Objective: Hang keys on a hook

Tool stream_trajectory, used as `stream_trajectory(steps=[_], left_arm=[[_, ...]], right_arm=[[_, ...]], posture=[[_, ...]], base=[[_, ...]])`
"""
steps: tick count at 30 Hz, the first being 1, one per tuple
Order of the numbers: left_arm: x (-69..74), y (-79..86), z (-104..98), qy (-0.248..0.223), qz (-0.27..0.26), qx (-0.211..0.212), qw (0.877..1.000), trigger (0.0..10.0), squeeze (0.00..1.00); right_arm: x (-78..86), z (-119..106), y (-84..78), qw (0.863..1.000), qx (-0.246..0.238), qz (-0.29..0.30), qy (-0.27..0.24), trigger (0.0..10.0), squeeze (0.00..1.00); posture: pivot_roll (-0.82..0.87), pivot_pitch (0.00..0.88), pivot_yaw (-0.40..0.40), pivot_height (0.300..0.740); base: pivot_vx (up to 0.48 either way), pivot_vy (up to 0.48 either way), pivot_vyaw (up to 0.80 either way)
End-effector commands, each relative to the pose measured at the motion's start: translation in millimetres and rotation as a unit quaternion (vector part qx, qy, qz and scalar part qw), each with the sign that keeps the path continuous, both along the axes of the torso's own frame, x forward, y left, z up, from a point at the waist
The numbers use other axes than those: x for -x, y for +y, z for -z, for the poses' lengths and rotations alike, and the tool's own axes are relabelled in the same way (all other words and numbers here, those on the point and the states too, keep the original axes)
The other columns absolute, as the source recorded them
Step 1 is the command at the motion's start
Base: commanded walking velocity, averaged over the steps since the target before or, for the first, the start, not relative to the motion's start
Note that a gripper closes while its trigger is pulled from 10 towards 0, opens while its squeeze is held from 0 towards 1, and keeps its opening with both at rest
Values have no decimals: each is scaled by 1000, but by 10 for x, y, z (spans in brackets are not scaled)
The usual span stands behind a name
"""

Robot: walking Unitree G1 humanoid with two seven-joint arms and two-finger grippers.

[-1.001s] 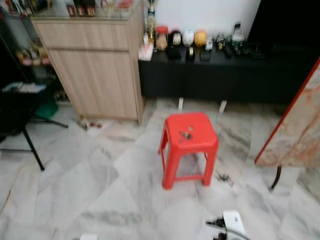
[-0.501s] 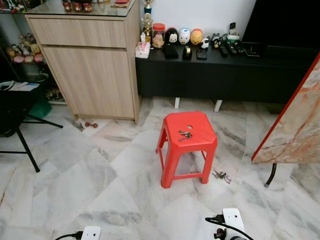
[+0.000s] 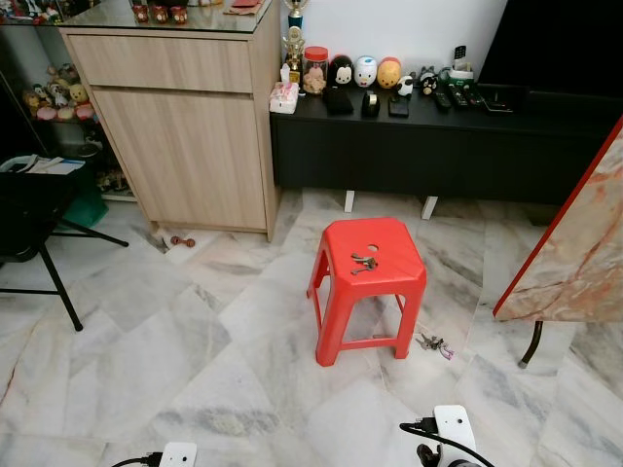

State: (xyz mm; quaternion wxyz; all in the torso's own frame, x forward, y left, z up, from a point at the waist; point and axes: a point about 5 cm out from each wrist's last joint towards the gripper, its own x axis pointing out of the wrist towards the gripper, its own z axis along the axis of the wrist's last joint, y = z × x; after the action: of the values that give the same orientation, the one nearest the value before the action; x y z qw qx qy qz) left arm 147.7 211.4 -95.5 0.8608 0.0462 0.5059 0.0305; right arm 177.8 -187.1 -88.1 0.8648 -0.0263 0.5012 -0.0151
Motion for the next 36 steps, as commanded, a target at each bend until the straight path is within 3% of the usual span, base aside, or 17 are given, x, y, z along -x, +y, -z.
stream_trajectory(steps=[1, 36], left_arm=[[67, -14, 31, 16, 4, -4, 1000, 10000, 0], [146, 25, 49, 23, 6, -3, 1000, 10000, 0]], right_arm=[[-25, -15, -25, 1000, 4, 2, -3, 10000, 0], [-1, -4, -23, 1000, -1, -1, 0, 10000, 0]], posture=[[-16, 0, -39, 740], [-13, 0, -47, 740]], base=[[247, 0, 0], [325, 0, 0]])
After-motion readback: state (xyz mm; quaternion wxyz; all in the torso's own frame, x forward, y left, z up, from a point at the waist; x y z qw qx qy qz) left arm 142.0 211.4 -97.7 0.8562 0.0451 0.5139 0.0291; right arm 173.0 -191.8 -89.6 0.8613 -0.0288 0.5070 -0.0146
